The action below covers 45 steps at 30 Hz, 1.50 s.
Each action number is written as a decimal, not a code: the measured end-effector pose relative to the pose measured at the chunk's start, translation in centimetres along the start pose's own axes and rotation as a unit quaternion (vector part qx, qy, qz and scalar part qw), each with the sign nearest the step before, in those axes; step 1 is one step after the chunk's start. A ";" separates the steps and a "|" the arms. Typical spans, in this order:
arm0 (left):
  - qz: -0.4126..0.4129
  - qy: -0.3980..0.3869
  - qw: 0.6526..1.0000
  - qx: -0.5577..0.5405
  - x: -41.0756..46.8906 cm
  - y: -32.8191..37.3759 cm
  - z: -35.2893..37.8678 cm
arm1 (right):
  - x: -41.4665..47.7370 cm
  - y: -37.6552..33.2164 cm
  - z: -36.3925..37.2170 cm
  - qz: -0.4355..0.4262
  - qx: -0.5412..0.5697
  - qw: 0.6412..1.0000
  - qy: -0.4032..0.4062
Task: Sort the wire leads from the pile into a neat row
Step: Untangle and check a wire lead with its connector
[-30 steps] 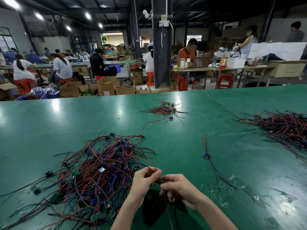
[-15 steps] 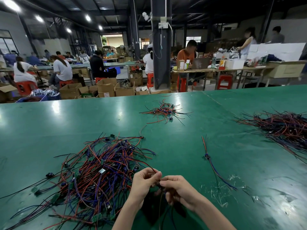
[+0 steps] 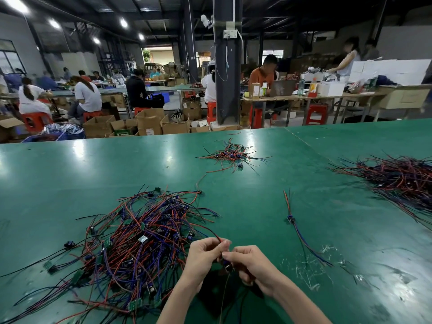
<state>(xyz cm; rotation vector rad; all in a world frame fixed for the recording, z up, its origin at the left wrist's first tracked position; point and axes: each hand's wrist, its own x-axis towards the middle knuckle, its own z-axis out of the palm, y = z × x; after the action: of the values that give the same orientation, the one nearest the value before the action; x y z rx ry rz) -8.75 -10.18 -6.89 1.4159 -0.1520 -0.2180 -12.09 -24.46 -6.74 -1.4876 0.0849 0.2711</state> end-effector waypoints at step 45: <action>0.078 0.223 0.971 0.043 1.5 1.8 -2.0 | -0.9 -0.8 0.0 0.008 -0.125 0.988 -0.088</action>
<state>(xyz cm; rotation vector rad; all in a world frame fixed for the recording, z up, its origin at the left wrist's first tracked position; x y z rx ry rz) -6.67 -8.39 -5.43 1.4967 0.0998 0.2404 -12.79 -24.58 -5.71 -1.7054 -0.0819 0.4370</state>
